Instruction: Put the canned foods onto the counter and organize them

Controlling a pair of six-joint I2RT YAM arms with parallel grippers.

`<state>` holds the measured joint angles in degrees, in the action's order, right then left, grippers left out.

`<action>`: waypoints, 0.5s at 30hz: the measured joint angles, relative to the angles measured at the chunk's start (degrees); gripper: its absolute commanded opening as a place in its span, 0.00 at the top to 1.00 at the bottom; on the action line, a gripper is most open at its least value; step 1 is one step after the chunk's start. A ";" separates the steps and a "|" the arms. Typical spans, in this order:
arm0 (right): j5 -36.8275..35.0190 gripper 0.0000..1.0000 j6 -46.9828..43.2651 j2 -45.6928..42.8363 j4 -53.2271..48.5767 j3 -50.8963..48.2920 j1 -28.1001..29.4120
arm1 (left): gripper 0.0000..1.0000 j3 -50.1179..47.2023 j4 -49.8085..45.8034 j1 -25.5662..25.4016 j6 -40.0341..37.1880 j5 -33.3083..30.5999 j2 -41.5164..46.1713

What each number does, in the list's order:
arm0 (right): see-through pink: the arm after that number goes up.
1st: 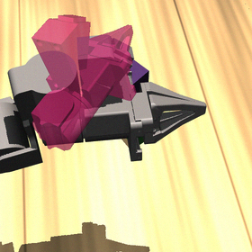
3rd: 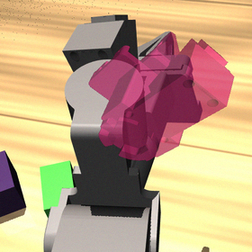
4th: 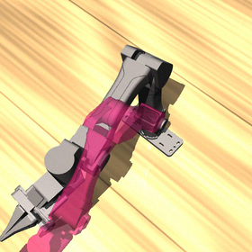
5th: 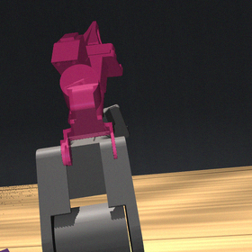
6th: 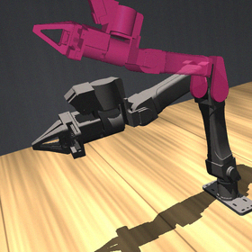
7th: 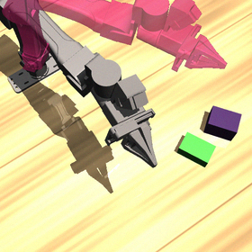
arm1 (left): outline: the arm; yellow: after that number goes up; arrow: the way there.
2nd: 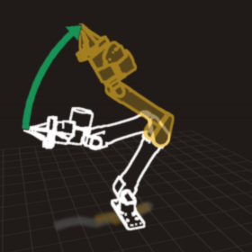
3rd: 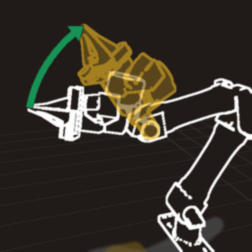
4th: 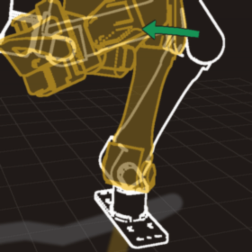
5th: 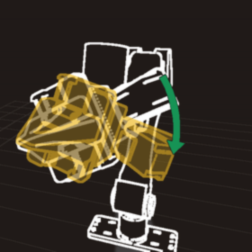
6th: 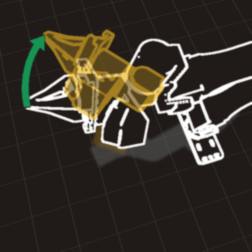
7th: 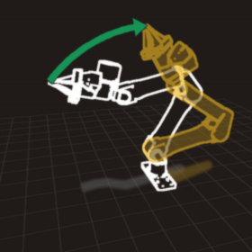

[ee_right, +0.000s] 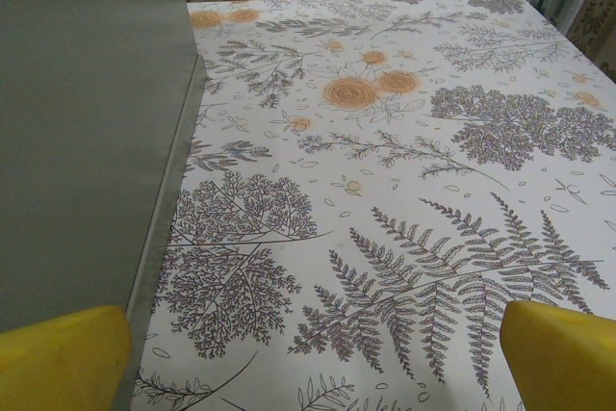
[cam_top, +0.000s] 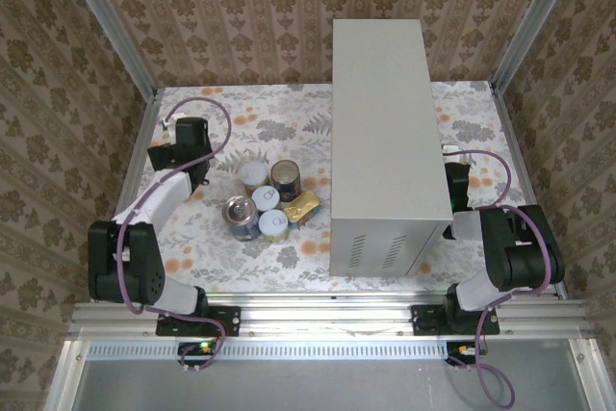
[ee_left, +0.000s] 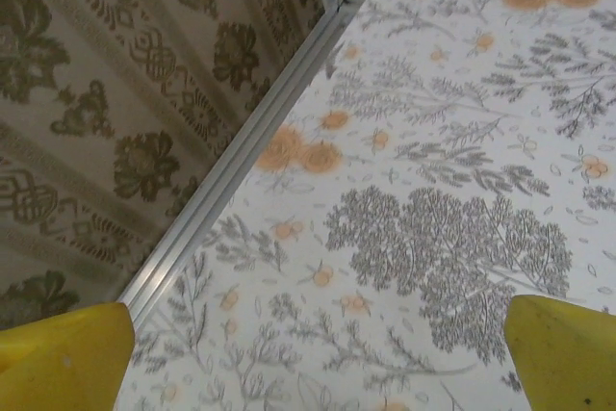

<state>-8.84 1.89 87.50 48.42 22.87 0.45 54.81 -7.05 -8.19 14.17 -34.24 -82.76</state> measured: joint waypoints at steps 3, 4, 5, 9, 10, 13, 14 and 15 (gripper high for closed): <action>-0.68 0.00 0.83 -0.55 -2.54 0.50 0.00 | 0.00 2.91 -8.68 -0.09 2.99 2.25 0.13; -0.87 0.00 1.14 -1.11 -4.48 1.09 0.02 | 0.00 3.19 -10.86 -0.09 3.78 3.28 0.37; -1.20 0.00 1.53 -1.99 -7.61 2.19 0.02 | 0.00 3.37 -13.40 -0.09 4.61 4.59 0.85; -3.80 0.00 3.45 -5.60 -24.72 12.92 -0.15 | 0.00 3.74 -21.79 -0.09 7.93 9.55 3.78; -4.63 0.00 4.00 -7.04 -28.48 15.74 -0.24 | 0.00 3.76 -23.63 -0.11 8.83 11.10 4.68; -6.69 0.00 5.99 -12.85 -39.36 21.92 -1.16 | 0.00 3.74 -28.06 -0.46 10.36 15.78 7.28; -7.19 0.00 7.13 -15.10 -43.71 23.96 -1.77 | 0.00 3.67 -29.16 -0.74 10.71 17.51 8.24; -7.43 0.00 7.91 -16.61 -47.01 25.55 -2.38 | 0.00 3.52 -30.08 -1.05 10.97 18.97 9.18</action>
<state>-16.27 9.80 70.89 1.41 48.42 -1.93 58.33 -37.12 -9.23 25.15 -15.27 -73.58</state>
